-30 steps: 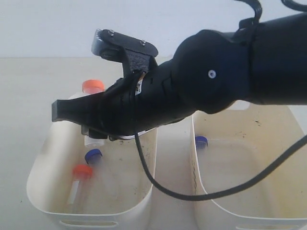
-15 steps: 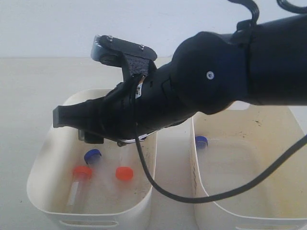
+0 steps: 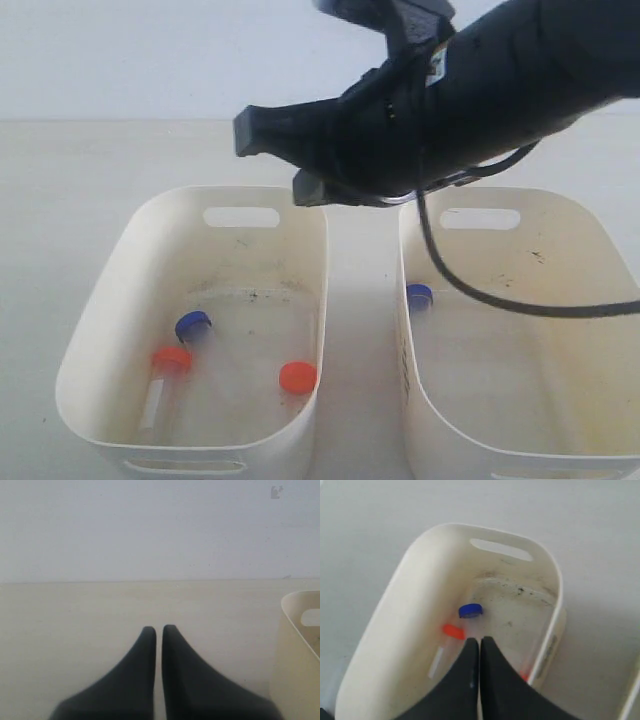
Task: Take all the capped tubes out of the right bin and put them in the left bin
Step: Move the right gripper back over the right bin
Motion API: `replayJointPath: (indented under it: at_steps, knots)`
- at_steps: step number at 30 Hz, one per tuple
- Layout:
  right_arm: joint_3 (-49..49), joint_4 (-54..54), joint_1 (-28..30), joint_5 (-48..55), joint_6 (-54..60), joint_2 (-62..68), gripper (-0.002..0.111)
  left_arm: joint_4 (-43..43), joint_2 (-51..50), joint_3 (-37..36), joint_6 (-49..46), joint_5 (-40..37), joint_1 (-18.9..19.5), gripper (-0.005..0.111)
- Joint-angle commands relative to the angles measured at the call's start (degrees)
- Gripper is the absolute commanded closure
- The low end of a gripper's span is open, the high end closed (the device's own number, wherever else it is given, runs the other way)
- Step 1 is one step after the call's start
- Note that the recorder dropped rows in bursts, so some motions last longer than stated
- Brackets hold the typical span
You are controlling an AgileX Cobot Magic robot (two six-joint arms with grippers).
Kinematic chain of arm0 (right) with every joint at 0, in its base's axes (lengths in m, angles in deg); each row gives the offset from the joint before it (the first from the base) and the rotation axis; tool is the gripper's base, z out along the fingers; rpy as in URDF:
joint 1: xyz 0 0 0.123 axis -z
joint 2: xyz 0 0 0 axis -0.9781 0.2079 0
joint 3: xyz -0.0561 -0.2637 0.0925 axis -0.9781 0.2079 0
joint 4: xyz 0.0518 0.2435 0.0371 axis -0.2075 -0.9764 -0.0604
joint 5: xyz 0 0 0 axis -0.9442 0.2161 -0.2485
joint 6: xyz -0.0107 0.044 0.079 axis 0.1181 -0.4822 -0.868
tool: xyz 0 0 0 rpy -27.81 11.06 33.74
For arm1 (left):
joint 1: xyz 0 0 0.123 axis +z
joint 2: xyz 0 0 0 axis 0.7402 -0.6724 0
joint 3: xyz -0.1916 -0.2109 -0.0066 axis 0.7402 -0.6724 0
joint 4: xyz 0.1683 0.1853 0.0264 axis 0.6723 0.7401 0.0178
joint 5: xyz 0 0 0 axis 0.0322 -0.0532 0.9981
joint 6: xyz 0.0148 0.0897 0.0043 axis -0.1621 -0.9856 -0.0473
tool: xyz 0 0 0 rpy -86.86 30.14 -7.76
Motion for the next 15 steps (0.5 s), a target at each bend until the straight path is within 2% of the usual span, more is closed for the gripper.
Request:
replayJointPath:
  at_steps: [1,8,15]
  knots:
    - [1.86,2.14,2.70,1.99,-0.06,-3.02,0.108,-0.19,-0.23,0.12,0.24,0.38,-0.41,0.103]
    - [7.47,2.41,5.09,0.89,0.29,-7.18,0.108,-0.19,-0.23,0.12,0.24,0.38,-0.41,0.103]
    - [7.80,2.42,5.09,1.24,1.31,-7.78,0.108,-0.19,-0.23,0.12,0.24,0.38,-0.41,0.103]
